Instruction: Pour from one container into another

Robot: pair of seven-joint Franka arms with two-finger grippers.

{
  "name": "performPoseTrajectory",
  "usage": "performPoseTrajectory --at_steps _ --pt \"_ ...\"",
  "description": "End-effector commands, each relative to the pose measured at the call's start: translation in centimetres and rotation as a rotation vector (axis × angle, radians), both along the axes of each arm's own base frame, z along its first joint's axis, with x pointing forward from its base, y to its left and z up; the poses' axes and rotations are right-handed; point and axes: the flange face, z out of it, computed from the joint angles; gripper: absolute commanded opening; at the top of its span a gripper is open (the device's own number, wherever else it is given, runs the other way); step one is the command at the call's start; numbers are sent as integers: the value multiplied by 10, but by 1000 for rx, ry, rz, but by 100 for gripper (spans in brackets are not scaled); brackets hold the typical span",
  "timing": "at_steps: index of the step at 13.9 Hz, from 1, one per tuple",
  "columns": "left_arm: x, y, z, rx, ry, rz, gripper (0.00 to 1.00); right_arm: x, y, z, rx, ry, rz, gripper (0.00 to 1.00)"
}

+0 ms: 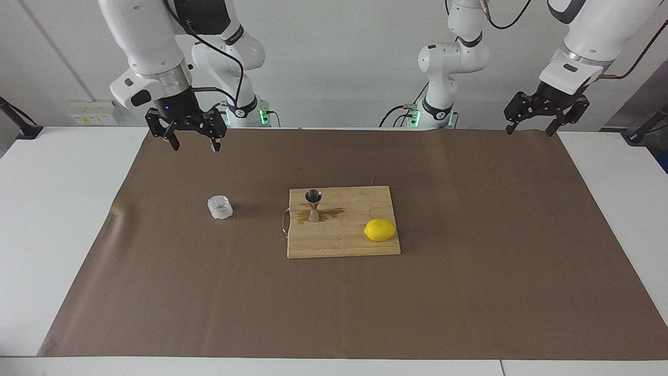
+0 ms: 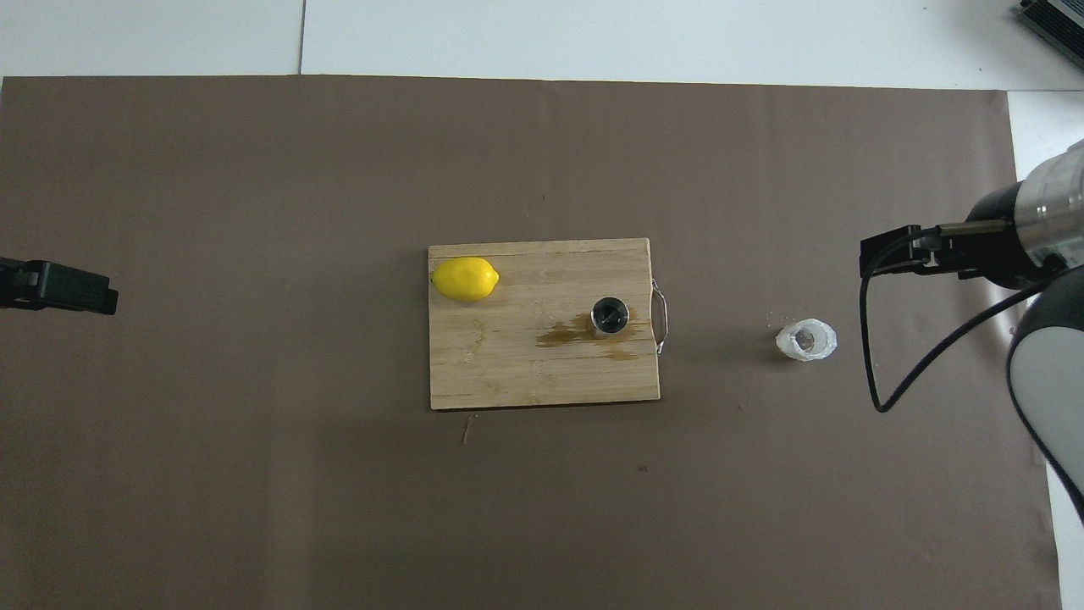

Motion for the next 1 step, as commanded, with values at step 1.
performPoseTrajectory --at_steps 1 --pt "-9 3 1 -10 3 14 100 -6 -2 -1 -9 22 -3 100"
